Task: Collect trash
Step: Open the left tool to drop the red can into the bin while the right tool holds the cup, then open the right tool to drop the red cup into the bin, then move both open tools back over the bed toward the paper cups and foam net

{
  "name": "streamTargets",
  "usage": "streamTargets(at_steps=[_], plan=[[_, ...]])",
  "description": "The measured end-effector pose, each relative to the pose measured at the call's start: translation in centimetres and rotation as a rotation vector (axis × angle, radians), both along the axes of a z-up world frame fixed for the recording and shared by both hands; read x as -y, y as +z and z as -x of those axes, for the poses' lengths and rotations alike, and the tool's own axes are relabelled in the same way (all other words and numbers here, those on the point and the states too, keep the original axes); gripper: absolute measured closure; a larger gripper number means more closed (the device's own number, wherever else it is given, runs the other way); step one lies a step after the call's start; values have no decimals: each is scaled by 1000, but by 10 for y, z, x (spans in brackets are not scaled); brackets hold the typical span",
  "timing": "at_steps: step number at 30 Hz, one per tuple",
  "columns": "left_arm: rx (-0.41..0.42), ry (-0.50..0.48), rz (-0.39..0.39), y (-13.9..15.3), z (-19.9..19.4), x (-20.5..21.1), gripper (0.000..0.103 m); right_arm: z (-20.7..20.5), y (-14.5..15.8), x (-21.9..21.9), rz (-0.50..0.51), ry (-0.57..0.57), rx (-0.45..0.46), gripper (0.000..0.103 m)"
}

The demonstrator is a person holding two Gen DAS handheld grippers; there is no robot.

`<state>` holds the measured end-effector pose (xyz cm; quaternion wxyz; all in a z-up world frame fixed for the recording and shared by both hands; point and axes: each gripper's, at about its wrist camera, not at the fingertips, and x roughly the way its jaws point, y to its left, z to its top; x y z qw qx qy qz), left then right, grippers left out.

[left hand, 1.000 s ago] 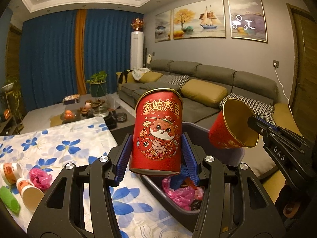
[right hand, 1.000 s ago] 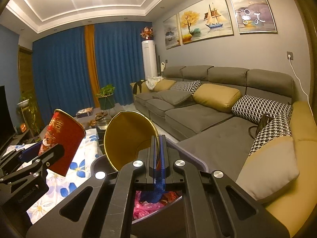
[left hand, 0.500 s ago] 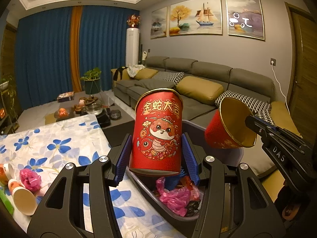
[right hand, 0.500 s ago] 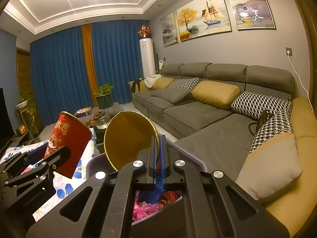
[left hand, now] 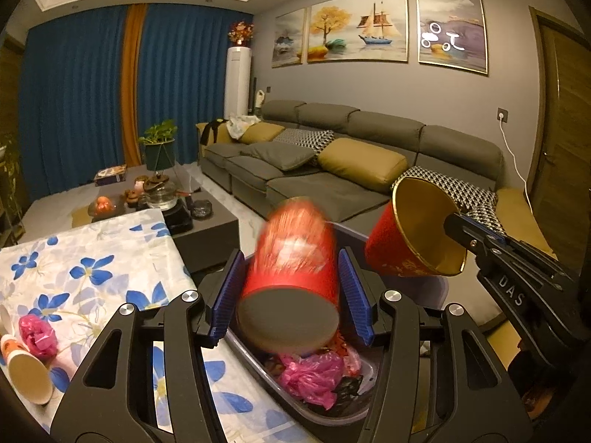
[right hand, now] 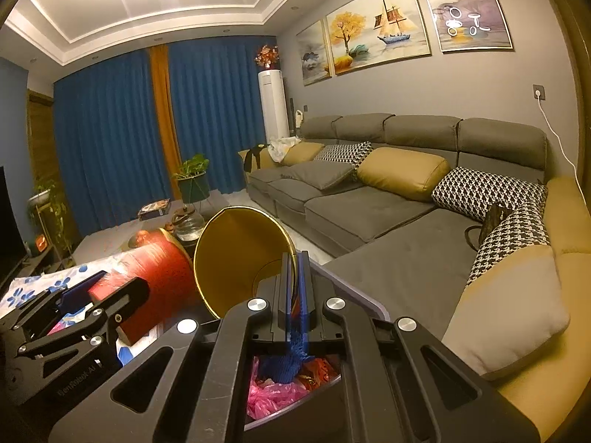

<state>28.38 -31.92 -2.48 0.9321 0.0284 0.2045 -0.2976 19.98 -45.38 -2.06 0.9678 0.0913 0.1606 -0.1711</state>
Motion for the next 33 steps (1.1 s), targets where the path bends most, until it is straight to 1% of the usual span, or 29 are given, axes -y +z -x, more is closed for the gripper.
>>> streamTargets(at_steps=[2,3,4,5,6,7,10,12,13,14,15,17,19,26,33], plan=[[-1,-4,-8,-2,-1,2,42,-4,-2,2,-6,4,-8,98],[2,5,-9,-2,-1,2,32,-6,-3,3,-8,4,-13,98],[2,14,-4,-3,-2,1,23,-8,-5,4,-14,4,-19,91],[-2,30,2,-4,-4,-2,21,-8,-6,5,-15,3,-21,78],[-7,44,3,-4,-5,-4,20,-9,-7,6,-14,-1,-24,72],[-13,62,1,-5,-7,-8,19,-9,-7,6,-9,-7,-21,63],[-8,101,0,-3,-6,-17,13,-6,-8,6,3,-20,-14,59],[-3,124,1,-1,-4,-25,10,-2,-7,7,2,-24,-8,49],[-1,137,4,-1,-2,-31,9,1,-6,6,5,-30,-2,42],[-1,154,6,0,0,-38,8,3,-5,4,9,-32,3,37],[-2,166,6,0,1,-43,7,6,-4,2,16,-32,9,34],[-1,205,-5,0,6,-56,6,11,-2,-1,28,-34,16,23],[1,238,-15,0,11,-69,6,16,0,-6,38,-40,25,16],[-4,356,-31,-1,28,-126,6,25,5,-32,58,-14,24,14],[8,494,-52,0,47,-194,6,32,5,-86,71,74,25,13]])
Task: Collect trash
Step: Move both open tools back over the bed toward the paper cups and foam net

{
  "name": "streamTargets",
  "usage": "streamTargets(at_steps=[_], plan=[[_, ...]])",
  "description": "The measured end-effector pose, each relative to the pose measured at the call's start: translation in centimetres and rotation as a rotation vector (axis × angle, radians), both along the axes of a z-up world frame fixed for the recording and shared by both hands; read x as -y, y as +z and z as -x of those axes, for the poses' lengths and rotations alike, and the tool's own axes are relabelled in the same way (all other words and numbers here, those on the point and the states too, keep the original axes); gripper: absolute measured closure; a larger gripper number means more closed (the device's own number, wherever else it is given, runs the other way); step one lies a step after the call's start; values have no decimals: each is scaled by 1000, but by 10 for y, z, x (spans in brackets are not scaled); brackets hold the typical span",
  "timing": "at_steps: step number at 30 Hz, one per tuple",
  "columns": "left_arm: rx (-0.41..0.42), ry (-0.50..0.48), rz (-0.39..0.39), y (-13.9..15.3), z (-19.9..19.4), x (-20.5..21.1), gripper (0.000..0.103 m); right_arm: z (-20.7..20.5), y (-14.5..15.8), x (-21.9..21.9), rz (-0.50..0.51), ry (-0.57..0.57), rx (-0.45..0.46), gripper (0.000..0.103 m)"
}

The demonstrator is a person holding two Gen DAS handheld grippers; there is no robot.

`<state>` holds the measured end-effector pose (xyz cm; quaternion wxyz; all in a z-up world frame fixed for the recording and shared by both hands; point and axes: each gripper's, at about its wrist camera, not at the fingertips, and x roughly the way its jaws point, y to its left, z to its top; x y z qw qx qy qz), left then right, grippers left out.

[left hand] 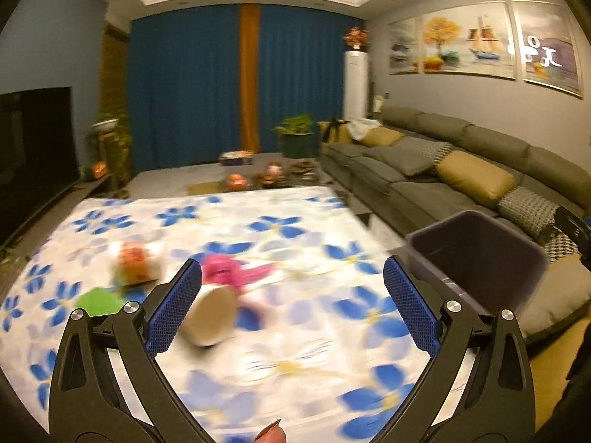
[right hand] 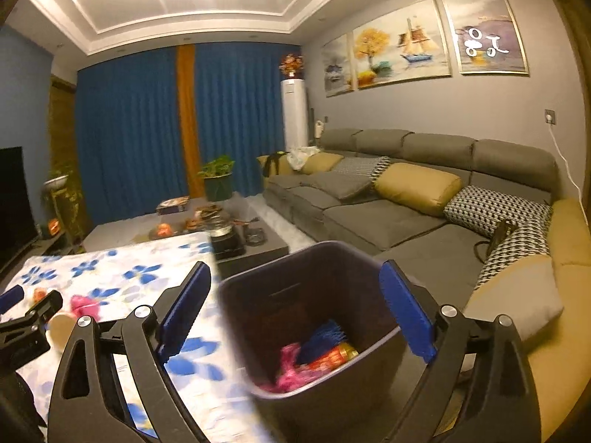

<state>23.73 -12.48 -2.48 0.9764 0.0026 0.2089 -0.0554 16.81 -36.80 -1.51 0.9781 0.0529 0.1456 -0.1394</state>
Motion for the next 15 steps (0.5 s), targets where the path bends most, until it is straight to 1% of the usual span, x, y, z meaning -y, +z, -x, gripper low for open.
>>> streamTargets(at_steps=[3,6,10,15], plan=[[-5,57,8,0,10,-34,6,-3,-4,-30,-4,59,-17,13],[4,126,-9,-3,22,-74,6,-8,-10,-62,-3,118,-36,13],[-3,198,-8,-7,31,-116,6,-17,-19,-111,6,208,-62,13],[-4,275,-10,-11,35,-159,6,-32,-34,-161,18,283,-104,13]])
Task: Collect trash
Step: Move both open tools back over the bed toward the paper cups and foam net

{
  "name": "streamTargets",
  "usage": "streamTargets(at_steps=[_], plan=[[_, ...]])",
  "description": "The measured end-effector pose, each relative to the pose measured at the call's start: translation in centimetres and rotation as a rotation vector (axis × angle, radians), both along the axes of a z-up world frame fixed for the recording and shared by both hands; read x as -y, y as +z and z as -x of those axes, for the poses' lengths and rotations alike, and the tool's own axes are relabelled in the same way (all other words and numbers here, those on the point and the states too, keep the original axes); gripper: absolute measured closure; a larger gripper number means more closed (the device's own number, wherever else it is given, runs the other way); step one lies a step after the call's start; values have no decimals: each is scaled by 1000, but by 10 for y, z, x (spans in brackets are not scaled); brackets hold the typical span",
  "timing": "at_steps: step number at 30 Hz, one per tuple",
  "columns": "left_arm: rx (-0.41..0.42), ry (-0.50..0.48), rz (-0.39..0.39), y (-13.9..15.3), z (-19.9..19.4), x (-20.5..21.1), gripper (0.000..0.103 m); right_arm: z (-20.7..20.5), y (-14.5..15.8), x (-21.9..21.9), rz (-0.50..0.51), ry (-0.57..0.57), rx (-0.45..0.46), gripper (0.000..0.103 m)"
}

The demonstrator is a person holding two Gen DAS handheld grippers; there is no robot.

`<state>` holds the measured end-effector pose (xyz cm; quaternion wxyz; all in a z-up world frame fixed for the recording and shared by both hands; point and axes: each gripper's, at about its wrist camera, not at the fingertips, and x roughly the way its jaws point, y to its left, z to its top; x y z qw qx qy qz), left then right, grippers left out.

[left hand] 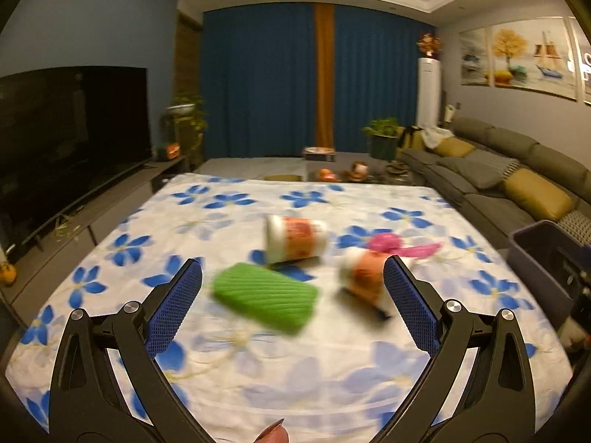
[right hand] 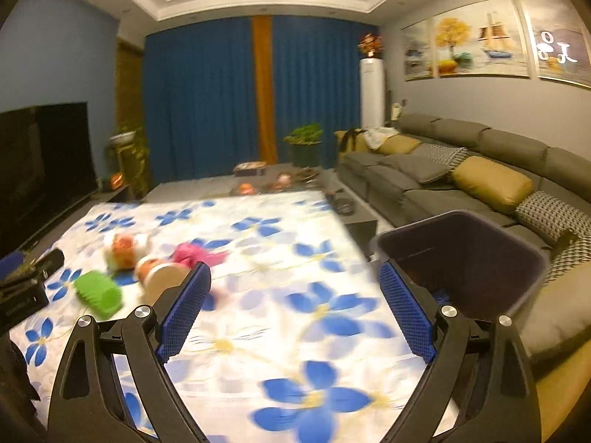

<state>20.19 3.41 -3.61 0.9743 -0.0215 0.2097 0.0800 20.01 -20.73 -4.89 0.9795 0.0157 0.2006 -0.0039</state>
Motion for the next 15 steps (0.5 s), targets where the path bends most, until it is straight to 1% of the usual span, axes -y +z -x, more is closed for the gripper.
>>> streamTargets(at_steps=[4,5,10,15], plan=[[2,52,8,-5,4,-30,6,-14,-16,-34,-7,53,-47,14],[1,61,12,-6,5,-35,6,-17,-19,-40,-9,64,-57,15],[-3,97,30,-12,1,-60,6,-37,-34,-75,-15,126,-110,24],[6,111,31,-13,-3,-68,6,-54,-46,-95,-42,168,-152,35]])
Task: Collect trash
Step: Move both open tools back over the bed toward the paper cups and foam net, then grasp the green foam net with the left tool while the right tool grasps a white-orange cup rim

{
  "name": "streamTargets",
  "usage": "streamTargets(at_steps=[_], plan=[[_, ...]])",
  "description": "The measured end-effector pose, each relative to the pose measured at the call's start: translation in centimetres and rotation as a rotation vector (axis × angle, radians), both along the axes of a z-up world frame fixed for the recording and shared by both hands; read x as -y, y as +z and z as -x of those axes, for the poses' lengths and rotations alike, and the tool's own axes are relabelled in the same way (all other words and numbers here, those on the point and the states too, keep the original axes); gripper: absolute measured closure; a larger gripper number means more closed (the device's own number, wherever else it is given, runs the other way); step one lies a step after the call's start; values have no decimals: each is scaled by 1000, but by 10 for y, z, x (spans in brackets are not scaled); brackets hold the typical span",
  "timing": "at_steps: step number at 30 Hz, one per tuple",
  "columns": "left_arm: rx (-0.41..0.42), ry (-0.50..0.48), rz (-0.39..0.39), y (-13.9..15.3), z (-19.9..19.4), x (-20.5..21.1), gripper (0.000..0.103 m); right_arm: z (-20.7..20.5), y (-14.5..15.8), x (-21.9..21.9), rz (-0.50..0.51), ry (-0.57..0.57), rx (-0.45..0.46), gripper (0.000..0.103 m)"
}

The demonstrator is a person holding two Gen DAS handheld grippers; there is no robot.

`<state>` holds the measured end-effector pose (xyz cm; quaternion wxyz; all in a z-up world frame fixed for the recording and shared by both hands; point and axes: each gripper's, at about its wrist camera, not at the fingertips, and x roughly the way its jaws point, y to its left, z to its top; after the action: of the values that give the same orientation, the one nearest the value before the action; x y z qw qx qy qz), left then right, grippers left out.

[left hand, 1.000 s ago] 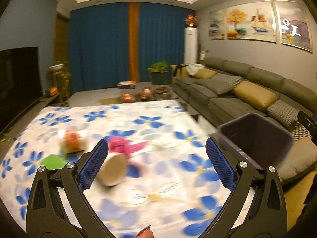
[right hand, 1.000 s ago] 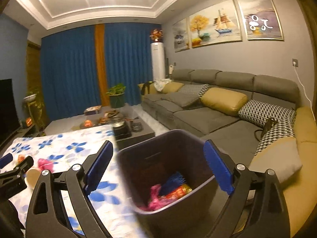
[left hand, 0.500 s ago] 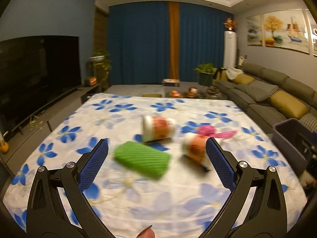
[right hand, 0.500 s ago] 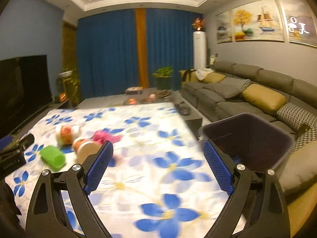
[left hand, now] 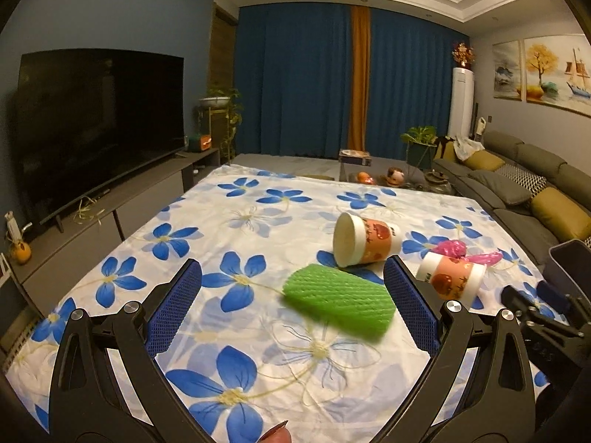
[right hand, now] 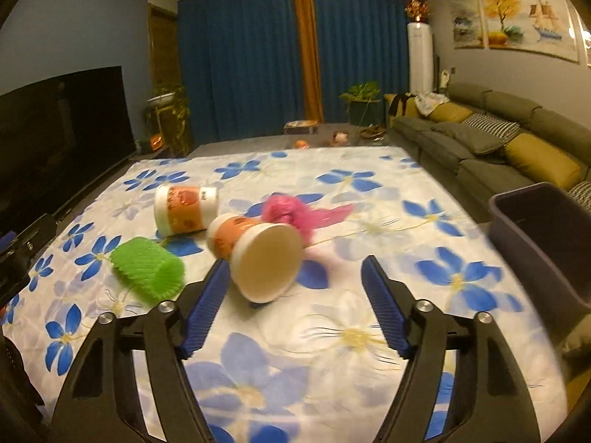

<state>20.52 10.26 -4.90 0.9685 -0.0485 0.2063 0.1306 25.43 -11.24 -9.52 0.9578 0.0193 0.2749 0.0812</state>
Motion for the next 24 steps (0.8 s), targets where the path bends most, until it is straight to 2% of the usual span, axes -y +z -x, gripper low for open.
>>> streamTargets(at_steps=[4,6,12,14,17,20,24], plan=[[0,4,7,-2,-4,-4,6,-14,-7,-14,-7,34,-45,47],[-2,4,11,-4,-6,-6,6,-19,-10,-22,-4,50,-53,50],[0,-12,18,-8,-10,-9,6,-34,-16,-36,-21,94,-91,71],[-2,-21,18,-9,-11,-8,6,-35,-16,-40,-19,106,-92,82],[-8,-39,18,-12,-14,-5,6,-35,-16,-45,-8,127,-87,91],[-15,-57,18,-14,-15,-1,6,-32,-14,-47,3,141,-69,99],[-29,-80,11,-17,-17,5,6,-24,-8,-46,24,140,-23,99]])
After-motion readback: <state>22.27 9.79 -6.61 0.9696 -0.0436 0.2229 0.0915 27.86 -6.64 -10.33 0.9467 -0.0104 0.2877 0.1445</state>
